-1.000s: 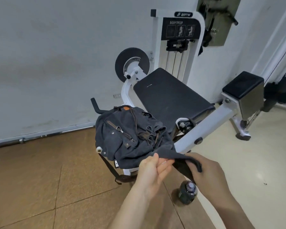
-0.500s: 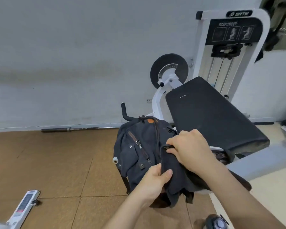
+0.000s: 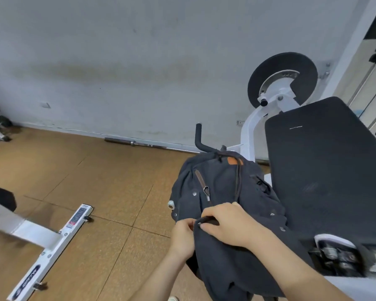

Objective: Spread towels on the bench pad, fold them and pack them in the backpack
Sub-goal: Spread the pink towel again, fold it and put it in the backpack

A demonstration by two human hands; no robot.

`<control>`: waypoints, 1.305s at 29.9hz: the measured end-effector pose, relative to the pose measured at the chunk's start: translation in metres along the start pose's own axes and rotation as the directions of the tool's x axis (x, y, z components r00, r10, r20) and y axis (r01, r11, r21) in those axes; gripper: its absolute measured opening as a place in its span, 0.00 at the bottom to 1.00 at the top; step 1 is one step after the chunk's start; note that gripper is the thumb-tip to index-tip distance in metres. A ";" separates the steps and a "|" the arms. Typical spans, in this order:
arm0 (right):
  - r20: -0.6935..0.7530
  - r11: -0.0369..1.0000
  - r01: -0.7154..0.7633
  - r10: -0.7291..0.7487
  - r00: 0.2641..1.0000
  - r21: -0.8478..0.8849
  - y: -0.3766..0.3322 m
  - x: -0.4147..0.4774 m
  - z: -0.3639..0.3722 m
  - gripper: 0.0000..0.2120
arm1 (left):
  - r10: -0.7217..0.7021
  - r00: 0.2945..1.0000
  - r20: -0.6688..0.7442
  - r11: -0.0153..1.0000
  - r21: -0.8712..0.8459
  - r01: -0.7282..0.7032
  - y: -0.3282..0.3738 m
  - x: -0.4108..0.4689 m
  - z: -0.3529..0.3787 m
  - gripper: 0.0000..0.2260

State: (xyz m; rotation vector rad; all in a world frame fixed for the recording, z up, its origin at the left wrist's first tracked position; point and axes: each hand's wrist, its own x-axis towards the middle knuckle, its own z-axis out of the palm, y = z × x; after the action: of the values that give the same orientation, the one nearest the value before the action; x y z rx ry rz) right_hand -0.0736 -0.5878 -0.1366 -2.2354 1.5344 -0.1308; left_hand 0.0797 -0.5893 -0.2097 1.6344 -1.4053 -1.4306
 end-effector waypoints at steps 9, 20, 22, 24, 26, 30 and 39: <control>-0.060 0.966 -0.158 0.174 0.983 0.206 0.022 0.008 0.013 0.05 | -0.060 0.997 0.051 0.872 -0.483 0.077 0.016 0.004 -0.001 0.11; -0.045 0.907 -0.281 0.310 0.950 0.314 0.026 0.019 0.014 0.08 | -0.066 0.998 -0.004 0.925 -0.376 0.060 0.017 0.002 -0.002 0.04; -0.011 0.917 -0.273 0.288 0.957 0.290 0.027 0.022 0.014 0.06 | -0.064 0.997 -0.039 0.939 -0.340 0.047 0.018 0.003 0.002 0.04; 0.038 0.920 -0.271 0.271 0.962 0.283 0.029 0.023 0.013 0.07 | -0.067 0.994 -0.080 0.951 -0.307 0.040 0.018 0.004 0.005 0.03; 0.065 0.927 -0.272 0.264 0.962 0.260 0.029 0.023 0.013 0.10 | -0.071 0.992 -0.106 0.959 -0.282 0.039 0.019 0.006 0.007 0.03; 0.029 0.940 -0.258 0.259 0.966 0.222 0.029 0.021 0.017 0.10 | -0.131 0.990 -0.053 0.938 -0.329 0.107 0.022 0.012 0.010 0.04; -0.192 0.947 -0.300 0.317 0.929 0.111 0.038 -0.002 -0.007 0.11 | -0.128 0.991 0.034 0.921 -0.366 0.132 0.016 0.013 0.001 0.07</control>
State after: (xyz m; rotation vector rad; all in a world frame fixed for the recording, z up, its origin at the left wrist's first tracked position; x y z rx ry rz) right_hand -0.1101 -0.5993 -0.1451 -1.9383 1.9359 -0.3342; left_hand 0.0722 -0.6061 -0.2004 1.4969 -0.9700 -1.6631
